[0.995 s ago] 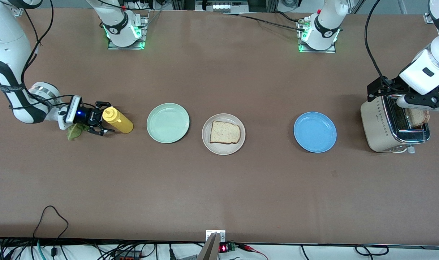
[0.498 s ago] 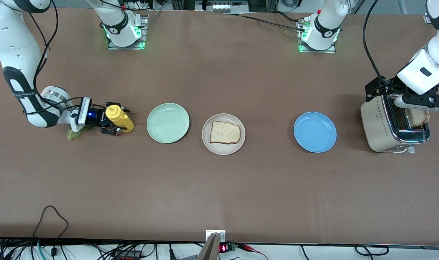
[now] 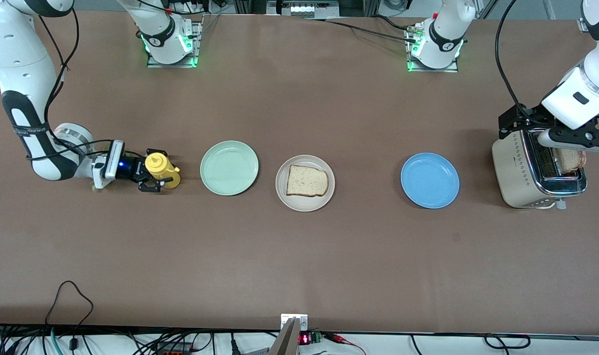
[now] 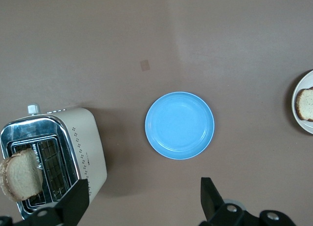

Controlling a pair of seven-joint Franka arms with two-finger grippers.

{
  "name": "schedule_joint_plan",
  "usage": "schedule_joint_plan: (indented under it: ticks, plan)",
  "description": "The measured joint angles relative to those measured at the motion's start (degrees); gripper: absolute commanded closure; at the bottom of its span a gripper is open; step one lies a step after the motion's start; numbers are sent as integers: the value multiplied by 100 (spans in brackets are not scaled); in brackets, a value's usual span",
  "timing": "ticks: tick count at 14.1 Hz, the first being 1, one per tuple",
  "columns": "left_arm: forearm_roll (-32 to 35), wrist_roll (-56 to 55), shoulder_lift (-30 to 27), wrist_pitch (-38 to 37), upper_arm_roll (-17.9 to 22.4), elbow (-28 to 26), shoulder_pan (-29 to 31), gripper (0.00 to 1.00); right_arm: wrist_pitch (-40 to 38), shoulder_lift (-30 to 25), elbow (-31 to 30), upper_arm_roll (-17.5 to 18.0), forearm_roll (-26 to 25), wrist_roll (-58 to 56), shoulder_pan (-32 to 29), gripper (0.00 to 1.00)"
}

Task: Make sandwich in beige plate with both arms
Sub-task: 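Grasp the yellow mustard bottle with the right gripper, then lift and tilt the mustard bottle over the toast with the right gripper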

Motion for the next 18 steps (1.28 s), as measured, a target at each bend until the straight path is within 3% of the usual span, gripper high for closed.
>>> schedule_joint_plan:
  ticks: [8, 14, 18]
  plan:
    - [0, 0, 0, 0, -5, 0, -25, 0, 3245, -1223, 174, 0, -87, 2116, 2043, 84]
    - [0, 0, 0, 0, -6, 0, -52, 0, 6075, -1262, 87, 1, -581, 3089, 3713, 84]
    - [0, -1, 0, 0, -6, 0, -55, 0, 7270, -1030, -2, -11, -591, 3128, 4377, 85]
